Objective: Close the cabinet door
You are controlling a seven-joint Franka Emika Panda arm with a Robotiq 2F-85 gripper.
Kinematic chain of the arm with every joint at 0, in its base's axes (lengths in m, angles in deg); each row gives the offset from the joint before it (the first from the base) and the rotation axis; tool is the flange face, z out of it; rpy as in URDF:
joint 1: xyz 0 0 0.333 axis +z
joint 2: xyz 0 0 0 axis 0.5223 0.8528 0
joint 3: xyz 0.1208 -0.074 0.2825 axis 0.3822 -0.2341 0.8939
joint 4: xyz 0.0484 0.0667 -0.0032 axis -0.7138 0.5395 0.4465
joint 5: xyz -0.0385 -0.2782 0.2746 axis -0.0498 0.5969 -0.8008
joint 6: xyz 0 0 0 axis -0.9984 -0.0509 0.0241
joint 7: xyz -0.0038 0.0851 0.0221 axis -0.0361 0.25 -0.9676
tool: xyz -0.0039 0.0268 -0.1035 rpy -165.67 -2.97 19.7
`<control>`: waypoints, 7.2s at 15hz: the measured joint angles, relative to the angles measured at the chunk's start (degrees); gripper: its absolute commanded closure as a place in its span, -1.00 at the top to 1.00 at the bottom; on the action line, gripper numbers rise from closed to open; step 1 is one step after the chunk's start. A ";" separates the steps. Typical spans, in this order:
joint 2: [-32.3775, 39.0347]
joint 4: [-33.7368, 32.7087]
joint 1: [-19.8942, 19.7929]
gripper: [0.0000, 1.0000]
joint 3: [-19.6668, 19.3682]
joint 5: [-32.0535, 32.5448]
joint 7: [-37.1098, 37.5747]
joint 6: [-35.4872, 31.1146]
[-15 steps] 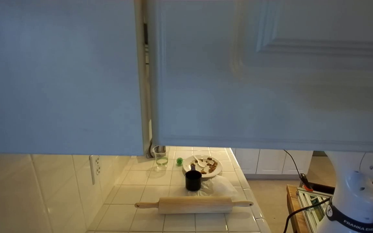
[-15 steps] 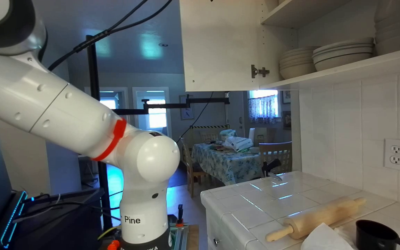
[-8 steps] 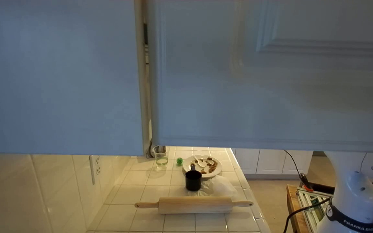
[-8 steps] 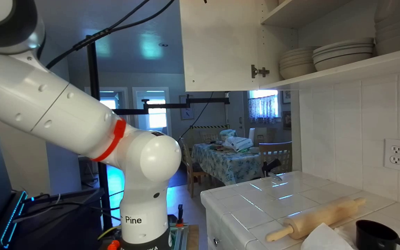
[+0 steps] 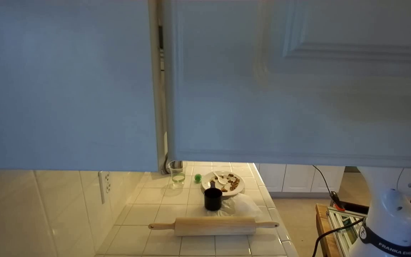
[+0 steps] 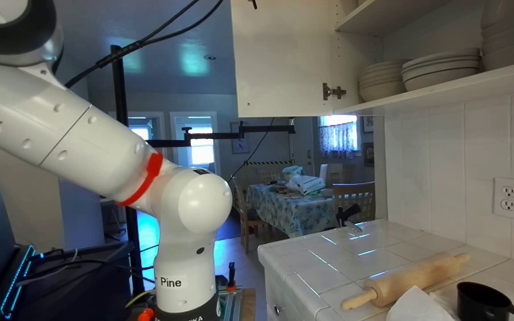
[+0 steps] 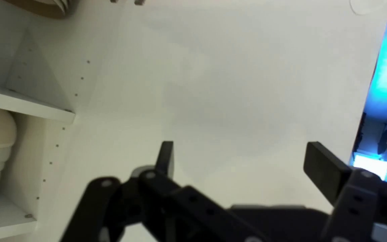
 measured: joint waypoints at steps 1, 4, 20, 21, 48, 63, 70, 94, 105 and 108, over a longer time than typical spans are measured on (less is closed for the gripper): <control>0.83 -0.66 0.29 1.00 1.25 -1.37 0.00 0.07; 3.25 -2.75 0.14 1.00 4.32 -4.71 1.25 -0.06; 3.33 -12.11 -12.03 1.00 13.04 -6.79 17.92 6.49; 3.31 -12.63 -12.28 1.00 13.31 -6.78 18.12 6.99; 4.03 -16.99 -23.22 1.00 30.74 20.71 39.80 -8.94; 1.03 -21.28 -26.26 1.00 28.70 33.35 48.70 5.08; 1.65 -21.26 -25.84 1.00 25.17 35.21 41.83 6.91; 3.87 -15.38 -29.41 1.00 18.53 47.56 40.38 -4.07; 2.43 -10.55 -35.37 1.00 15.56 50.33 43.65 -8.12; 2.44 -8.93 -35.40 1.00 14.55 50.33 44.04 -10.17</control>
